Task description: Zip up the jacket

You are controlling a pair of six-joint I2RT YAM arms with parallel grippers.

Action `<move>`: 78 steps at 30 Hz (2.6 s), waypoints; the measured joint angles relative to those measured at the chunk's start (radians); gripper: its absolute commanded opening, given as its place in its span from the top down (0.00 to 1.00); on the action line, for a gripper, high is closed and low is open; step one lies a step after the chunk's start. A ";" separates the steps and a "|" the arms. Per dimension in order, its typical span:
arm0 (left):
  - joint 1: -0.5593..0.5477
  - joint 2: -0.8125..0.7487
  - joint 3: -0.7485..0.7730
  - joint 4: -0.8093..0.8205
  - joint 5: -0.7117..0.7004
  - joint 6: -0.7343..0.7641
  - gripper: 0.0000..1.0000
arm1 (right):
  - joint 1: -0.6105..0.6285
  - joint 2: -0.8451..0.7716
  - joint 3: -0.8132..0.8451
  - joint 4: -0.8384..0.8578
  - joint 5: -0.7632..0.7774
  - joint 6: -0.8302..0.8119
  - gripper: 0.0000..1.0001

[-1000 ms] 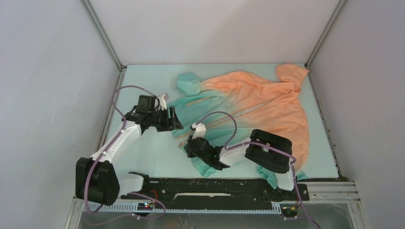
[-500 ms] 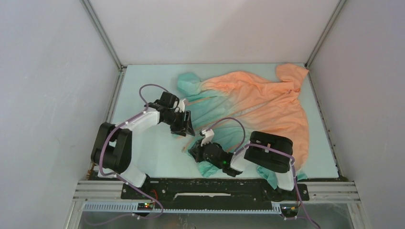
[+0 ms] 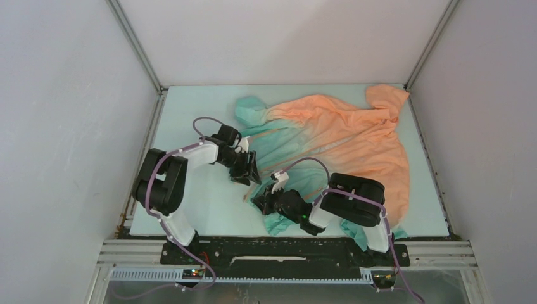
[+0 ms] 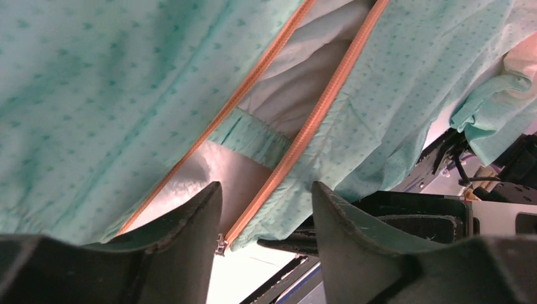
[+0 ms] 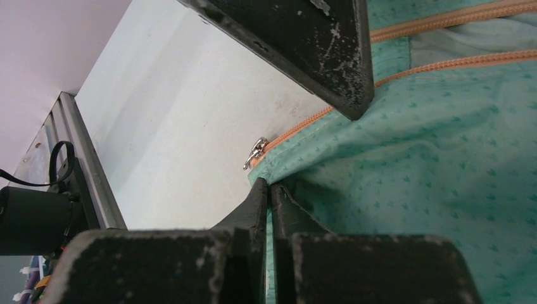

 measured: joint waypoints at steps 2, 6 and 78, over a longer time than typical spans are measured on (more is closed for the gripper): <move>0.000 0.013 0.000 0.015 0.023 -0.007 0.55 | 0.000 0.000 0.000 0.004 -0.004 0.003 1.00; 0.000 0.021 0.000 0.032 0.046 -0.018 0.63 | 0.000 0.000 0.000 0.002 -0.007 0.008 1.00; -0.050 -0.147 -0.064 0.164 0.074 -0.111 1.00 | -0.005 -0.092 0.580 -1.387 0.132 0.758 0.50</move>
